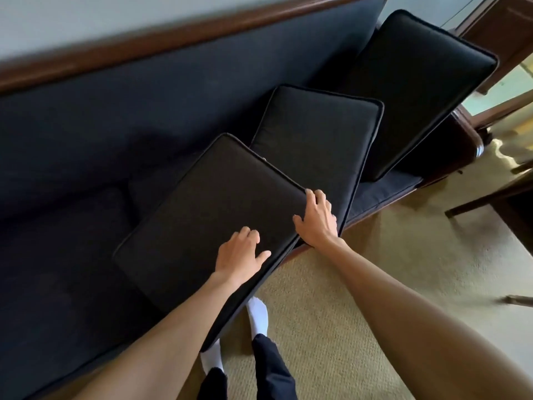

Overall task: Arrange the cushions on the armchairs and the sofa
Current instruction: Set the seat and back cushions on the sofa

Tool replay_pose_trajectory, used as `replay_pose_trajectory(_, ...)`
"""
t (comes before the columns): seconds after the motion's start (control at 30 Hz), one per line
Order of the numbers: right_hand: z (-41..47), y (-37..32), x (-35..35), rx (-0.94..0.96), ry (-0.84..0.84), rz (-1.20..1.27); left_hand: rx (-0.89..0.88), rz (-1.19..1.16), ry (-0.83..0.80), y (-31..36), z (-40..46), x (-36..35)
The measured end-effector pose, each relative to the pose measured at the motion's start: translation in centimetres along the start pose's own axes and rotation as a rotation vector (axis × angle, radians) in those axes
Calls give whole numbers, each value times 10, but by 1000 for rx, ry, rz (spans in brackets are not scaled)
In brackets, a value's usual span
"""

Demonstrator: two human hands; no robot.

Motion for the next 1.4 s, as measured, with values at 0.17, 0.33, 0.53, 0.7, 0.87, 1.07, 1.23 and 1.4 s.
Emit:
replay_pose_trajectory(0.17, -10, 8, -41, 384, 54, -248, 8, 104, -47, 9, 12, -62)
replay_pose_trajectory(0.33, -14, 24, -91, 658, -38, -611, 35, 191, 45, -5, 0, -87)
replay_pose_trajectory(0.53, -12, 22, -91, 862, 180, -565, -3, 221, 137, -21, -18, -103)
replay_pose_trajectory(0.7, -17, 7, -81, 1008, 275, -552, 7, 210, 182, -20, -28, -103)
replay_pose_trajectory(0.87, -21, -25, -61, 1116, 187, -468, 21, 192, 240, -19, -39, -83)
replay_pose_trajectory(1.07, -14, -101, -15, 1054, -108, -462, -48, 100, 393, -41, -58, -1)
replay_pose_trajectory(1.23, -3, -197, 35, 903, -225, -388, -34, 25, 472, -82, -62, 107)
replay_pose_trajectory(1.4, 9, -284, 51, 880, -222, -254, 99, -81, 605, -134, -80, 170)
Point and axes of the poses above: each hand's wrist, its own z-axis towards the middle knuckle, its own x-axis out of the back of the hand, y = z × x, the point moved 7 cm from there along z, towards the middle knuckle, and after that the axes turned 2 degrees about -x, right-handed, at the moved point
